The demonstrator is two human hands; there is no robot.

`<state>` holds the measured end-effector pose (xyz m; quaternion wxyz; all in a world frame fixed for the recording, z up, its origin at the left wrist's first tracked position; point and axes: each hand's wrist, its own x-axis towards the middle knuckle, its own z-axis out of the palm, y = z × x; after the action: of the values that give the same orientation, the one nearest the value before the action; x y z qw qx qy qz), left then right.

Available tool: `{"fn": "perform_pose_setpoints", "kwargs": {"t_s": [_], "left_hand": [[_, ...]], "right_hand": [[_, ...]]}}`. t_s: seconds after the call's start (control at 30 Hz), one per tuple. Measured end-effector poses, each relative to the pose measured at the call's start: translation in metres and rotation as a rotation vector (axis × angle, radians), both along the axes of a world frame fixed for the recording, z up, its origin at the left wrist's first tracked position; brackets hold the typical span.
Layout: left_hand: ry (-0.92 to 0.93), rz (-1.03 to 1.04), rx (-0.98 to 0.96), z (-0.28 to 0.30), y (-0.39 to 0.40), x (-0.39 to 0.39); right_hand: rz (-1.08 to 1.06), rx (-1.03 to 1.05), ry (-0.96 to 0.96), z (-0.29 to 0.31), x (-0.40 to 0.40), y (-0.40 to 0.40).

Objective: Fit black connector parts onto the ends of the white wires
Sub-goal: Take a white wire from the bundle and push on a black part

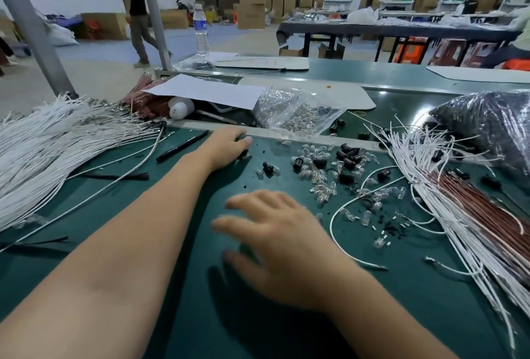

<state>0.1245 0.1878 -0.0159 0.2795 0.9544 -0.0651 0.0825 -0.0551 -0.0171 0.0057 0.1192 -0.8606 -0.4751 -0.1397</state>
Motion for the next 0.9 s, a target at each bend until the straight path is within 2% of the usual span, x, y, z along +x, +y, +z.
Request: {"fn": "perform_pose_setpoints", "kwargs": {"t_s": [0.1, 0.17, 0.27, 0.33, 0.47, 0.57, 0.67, 0.77, 0.9], "left_hand": [[-0.2, 0.017, -0.259, 0.001, -0.003, -0.008], [-0.25, 0.048, -0.369, 0.006, 0.0, -0.008], [0.005, 0.053, -0.291, 0.009, 0.003, -0.005], [0.107, -0.026, -0.214, 0.005, -0.005, -0.005], [0.014, -0.127, -0.302, 0.003, -0.036, -0.012], [0.007, -0.174, -0.304, 0.007, -0.06, -0.021], [0.01, -0.239, -0.397, 0.01, -0.091, -0.032], [-0.049, -0.289, -0.534, 0.017, -0.118, -0.044], [-0.147, -0.181, -0.685, 0.022, -0.127, -0.047]], "right_hand": [[0.141, -0.193, -0.055, -0.008, -0.007, 0.019], [0.168, -0.186, -0.044, -0.013, -0.007, 0.022], [0.157, -0.146, 0.043, -0.017, -0.003, 0.024], [0.097, -0.154, 0.107, -0.02, 0.003, 0.023], [-0.09, -0.187, 0.087, -0.02, 0.021, 0.004], [-0.311, -0.191, 0.059, -0.018, 0.043, -0.022], [-0.507, -0.186, 0.046, -0.016, 0.059, -0.048], [-0.581, -0.064, 0.074, -0.01, 0.064, -0.065], [-0.79, 0.312, -0.025, 0.004, 0.07, -0.095]]}}
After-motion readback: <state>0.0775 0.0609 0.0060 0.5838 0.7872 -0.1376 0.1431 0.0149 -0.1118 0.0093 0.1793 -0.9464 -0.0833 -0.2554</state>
